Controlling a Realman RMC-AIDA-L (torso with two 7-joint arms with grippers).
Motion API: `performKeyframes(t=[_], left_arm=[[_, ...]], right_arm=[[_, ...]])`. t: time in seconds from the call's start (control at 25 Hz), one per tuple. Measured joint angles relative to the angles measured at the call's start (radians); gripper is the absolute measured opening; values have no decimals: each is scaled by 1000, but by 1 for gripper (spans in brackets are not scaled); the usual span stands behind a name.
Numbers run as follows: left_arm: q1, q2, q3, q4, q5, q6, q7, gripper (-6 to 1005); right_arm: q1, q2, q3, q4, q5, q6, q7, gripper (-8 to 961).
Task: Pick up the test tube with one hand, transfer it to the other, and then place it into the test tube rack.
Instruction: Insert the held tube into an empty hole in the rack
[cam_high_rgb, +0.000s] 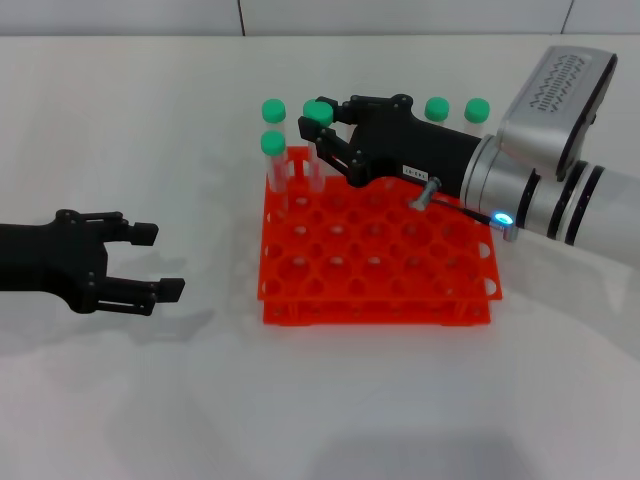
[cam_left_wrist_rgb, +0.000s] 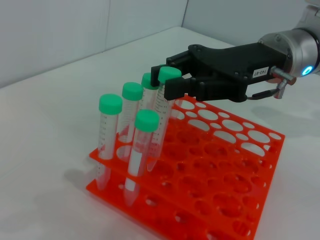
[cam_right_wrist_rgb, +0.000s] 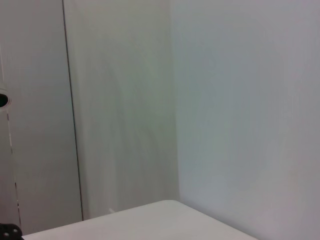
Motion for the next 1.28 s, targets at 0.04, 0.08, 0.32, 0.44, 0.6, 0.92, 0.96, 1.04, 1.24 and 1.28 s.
performKeyframes(t=[0.04, 0.08, 0.32, 0.44, 0.6, 0.92, 0.96, 1.04, 1.24, 1.28], left_arm=[[0, 0, 0, 0, 0, 0, 0, 879], [0, 0, 0, 0, 0, 0, 0, 879], [-1, 0, 2, 0, 0, -1, 1, 879], [-4, 0, 4, 0, 0, -1, 1, 880], [-6, 0, 5, 0, 0, -1, 2, 880], [-8, 0, 5, 0, 0, 0, 2, 879], [-9, 0, 5, 0, 0, 0, 2, 879], [-9, 0, 5, 0, 0, 0, 2, 880], [-10, 1, 5, 0, 0, -1, 2, 880], [-10, 2, 5, 0, 0, -1, 2, 880]], right_arm=[[0, 0, 0, 0, 0, 0, 0, 264], [0, 0, 0, 0, 0, 0, 0, 264], [0, 0, 0, 0, 1, 11, 1, 264], [0, 0, 0, 0, 2, 16, 1, 264], [0, 0, 0, 0, 2, 23, 2, 264], [0, 0, -1, 0, 1, 25, 2, 265], [0, 0, -1, 0, 1, 25, 2, 265], [0, 0, -1, 0, 1, 25, 2, 265], [0, 0, -2, 2, 3, 25, 2, 264], [0, 0, -2, 2, 3, 26, 2, 264]])
